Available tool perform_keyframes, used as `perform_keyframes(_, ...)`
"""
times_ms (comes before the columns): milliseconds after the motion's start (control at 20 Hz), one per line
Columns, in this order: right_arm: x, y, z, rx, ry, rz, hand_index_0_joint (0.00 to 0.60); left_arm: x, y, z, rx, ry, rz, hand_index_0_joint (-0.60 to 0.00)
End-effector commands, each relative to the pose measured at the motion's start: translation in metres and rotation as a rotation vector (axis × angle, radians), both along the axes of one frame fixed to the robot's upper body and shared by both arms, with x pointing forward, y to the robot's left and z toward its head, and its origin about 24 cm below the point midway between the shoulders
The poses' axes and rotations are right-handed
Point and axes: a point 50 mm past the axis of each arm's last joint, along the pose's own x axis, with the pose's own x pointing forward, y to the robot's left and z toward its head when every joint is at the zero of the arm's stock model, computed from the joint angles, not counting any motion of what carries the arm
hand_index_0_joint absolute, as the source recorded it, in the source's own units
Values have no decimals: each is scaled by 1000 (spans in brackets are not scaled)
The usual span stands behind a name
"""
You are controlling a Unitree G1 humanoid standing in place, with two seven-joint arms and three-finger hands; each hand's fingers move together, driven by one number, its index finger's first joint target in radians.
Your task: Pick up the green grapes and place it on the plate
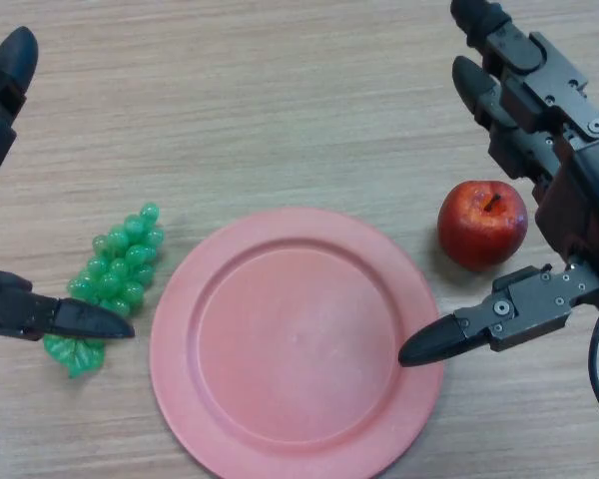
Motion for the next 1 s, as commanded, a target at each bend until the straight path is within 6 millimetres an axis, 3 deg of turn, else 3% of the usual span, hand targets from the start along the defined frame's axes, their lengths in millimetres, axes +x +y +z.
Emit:
perform_keyframes(50,-8,-7,27,6,-186,-22,0,-16,8,29,65,-201,49,0)
perform_keyframes(550,-11,-8,30,-1,-205,-18,0,-12,20,26,85,-197,86,0)
perform_keyframes(750,-12,-11,28,4,-196,-28,0,-3,41,13,204,-169,181,0)
perform_keyframes(1000,-14,-12,28,5,-205,-33,0,13,67,-18,523,-131,370,0)
